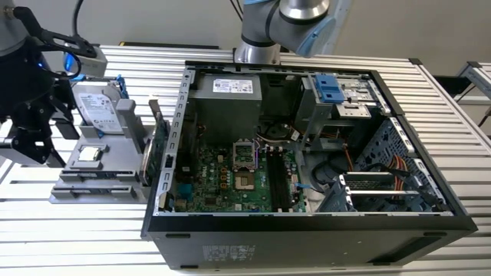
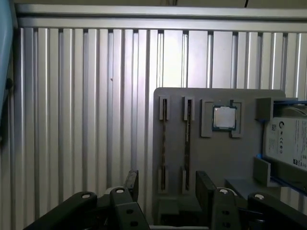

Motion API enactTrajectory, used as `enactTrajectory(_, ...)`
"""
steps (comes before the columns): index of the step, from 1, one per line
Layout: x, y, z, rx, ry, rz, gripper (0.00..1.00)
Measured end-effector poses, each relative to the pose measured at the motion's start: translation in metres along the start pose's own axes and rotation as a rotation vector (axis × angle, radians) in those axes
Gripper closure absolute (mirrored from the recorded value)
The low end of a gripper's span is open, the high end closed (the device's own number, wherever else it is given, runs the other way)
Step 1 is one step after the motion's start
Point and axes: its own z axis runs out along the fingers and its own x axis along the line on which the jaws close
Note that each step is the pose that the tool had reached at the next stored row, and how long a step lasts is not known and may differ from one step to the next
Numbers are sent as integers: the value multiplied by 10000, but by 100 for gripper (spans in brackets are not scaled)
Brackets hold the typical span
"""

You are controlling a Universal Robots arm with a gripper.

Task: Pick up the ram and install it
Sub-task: 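Pick up the ram and move it above insertion slot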

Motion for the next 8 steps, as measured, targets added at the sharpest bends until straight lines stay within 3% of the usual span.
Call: enactTrajectory(8,-22,6,53,-1,2,21,0)
